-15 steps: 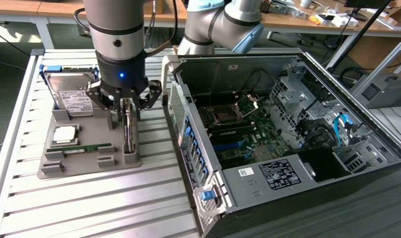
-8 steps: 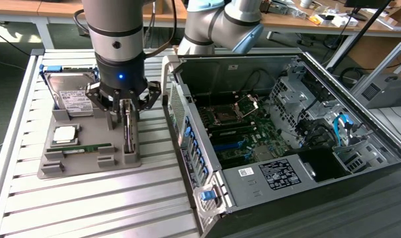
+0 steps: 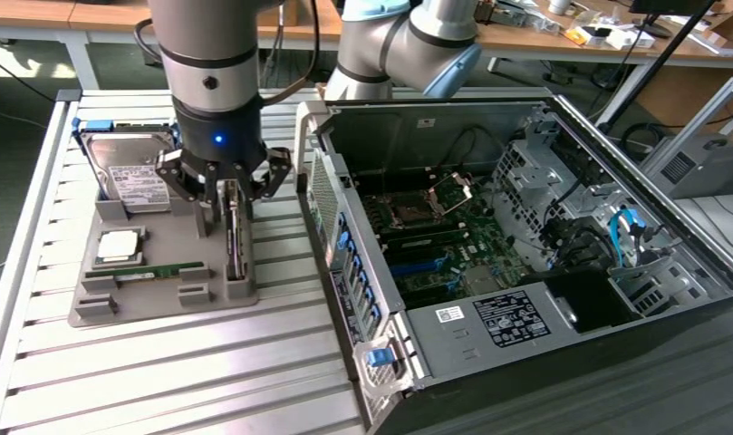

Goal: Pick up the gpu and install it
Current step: 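Pick up the gpu and move the gpu toward the slot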

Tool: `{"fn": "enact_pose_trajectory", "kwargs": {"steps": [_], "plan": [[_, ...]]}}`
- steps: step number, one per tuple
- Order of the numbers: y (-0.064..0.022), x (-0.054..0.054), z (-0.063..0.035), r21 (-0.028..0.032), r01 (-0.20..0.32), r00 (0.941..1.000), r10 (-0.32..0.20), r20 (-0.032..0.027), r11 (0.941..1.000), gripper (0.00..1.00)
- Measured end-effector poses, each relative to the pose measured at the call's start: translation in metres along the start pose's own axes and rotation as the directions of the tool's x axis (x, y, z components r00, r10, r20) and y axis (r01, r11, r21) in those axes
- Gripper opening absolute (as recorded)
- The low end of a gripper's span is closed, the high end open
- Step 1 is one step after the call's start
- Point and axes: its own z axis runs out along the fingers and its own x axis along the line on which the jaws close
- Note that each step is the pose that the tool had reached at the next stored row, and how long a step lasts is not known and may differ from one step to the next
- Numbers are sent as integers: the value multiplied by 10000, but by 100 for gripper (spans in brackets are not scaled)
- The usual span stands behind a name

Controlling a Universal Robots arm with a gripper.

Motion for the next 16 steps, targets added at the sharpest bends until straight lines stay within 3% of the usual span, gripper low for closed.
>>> {"fn": "enact_pose_trajectory", "kwargs": {"steps": [10, 16], "plan": [[141, 46, 70, 1, 0, 10000, 0, 0, 10000, 43], [204, 57, 168, 0, -1, 10000, 1, 1, 10000, 43]]}}
